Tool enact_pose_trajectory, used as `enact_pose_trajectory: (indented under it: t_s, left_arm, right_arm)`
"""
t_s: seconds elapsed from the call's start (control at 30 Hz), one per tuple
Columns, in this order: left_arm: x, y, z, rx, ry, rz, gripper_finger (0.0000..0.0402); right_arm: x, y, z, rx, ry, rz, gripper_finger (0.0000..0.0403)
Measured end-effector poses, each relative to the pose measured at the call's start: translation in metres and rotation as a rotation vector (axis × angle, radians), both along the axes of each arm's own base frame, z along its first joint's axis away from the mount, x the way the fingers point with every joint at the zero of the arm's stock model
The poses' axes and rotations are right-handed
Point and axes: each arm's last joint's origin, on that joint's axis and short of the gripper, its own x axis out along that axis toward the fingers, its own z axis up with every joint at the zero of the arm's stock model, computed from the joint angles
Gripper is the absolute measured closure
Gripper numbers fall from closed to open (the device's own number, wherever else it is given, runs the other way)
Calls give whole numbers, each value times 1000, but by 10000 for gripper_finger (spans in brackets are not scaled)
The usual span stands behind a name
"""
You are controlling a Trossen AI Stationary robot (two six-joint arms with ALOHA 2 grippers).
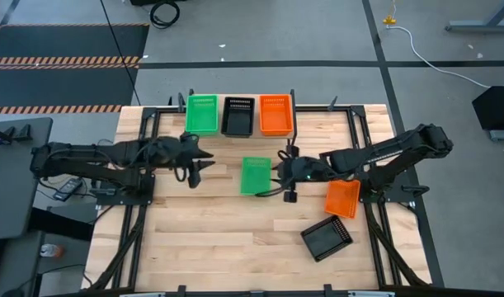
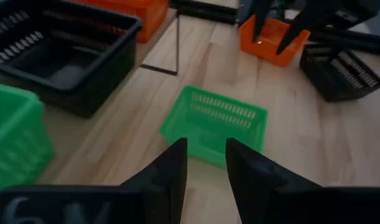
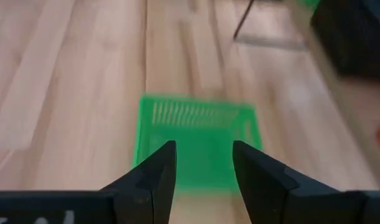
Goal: Stack baskets on shelf by color
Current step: Adjust the black bin
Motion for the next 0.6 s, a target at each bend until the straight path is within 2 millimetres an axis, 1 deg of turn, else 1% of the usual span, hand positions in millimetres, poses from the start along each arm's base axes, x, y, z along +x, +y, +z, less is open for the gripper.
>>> enact_pose_trajectory:
  t_s: [0.07, 0.1, 0.2, 0.27, 0.43, 0.5, 0.6]
  left_arm:
    - [-3, -5, -11, 1, -3, -21, 285]
    - [-4, -7, -12, 6, -20, -25, 285]
    - [-10, -12, -26, 36, 15, -13, 285]
    - [-14, -15, -33, 53, 25, -3, 285]
    - [-18, -22, -47, 58, 2, -32, 285]
    - [-18, -25, -49, 46, -27, -40, 285]
    - [-19, -29, -56, 32, -39, -53, 285]
  right_arm:
    - [9, -5, 4, -29, -31, 5, 238]
    - [15, -9, 8, -41, -49, 2, 238]
    - [29, -21, 14, -80, -77, -9, 238]
    - [38, -32, 12, -95, -65, -24, 238]
    - [61, -57, 4, -91, -104, -59, 238]
    - [68, -64, 0, -100, -98, -72, 238]
    - [78, -71, -1, -116, -101, -88, 238]
